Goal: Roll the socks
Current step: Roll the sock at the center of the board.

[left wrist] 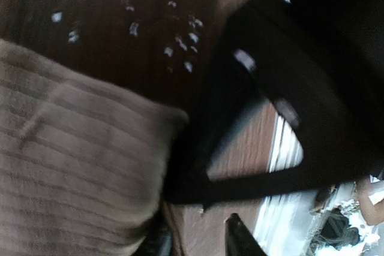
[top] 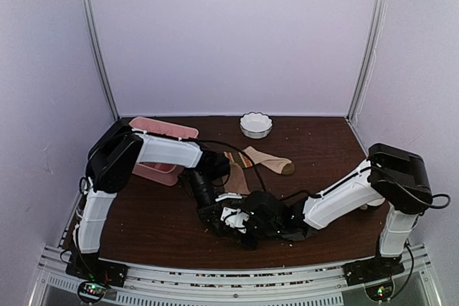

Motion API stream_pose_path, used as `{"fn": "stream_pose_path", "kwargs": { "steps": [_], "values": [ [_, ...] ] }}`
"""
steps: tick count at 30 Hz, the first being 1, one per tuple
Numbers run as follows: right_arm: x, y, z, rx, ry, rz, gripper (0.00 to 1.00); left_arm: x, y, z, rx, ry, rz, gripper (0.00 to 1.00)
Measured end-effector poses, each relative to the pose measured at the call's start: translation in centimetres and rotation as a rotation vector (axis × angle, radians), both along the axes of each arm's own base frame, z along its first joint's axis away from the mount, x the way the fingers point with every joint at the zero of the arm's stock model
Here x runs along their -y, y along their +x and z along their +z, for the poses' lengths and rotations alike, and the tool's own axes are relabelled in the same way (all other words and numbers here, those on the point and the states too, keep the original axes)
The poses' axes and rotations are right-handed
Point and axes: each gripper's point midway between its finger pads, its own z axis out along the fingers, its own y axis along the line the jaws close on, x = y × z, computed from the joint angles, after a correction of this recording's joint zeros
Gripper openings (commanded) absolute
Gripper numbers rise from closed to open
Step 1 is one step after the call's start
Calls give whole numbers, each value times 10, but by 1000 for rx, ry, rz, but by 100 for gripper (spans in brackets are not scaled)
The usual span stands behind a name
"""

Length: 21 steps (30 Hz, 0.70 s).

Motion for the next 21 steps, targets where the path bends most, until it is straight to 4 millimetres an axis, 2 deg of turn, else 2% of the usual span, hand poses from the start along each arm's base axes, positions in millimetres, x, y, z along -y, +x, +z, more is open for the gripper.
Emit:
{"fn": "stream_pose_path", "kwargs": {
  "steps": [1, 2, 4, 9, 12, 16, 21],
  "values": [
    [1, -3, -2, -30, 12, -1, 0, -2, 0, 3, 25, -14, -3, 64],
    [1, -6, -2, -58, 31, -1, 0, -4, 1, 5, 49, -27, -5, 73],
    [2, -9, -2, -103, 71, -13, 0, -10, 8, 13, 123, -58, -1, 76],
    [5, -20, -1, -245, 167, -51, 0, -24, 28, 31, 302, -154, 18, 76],
    [7, -22, -1, -346, 228, -89, 0, -27, 30, 44, 398, -231, -5, 71],
    [11, -16, -2, -504, 319, -154, 0, -22, 17, 49, 483, -316, -87, 68],
    [10, -10, 1, -675, 390, -206, 0, -20, -15, 40, 550, -373, -228, 62]
  ]
}}
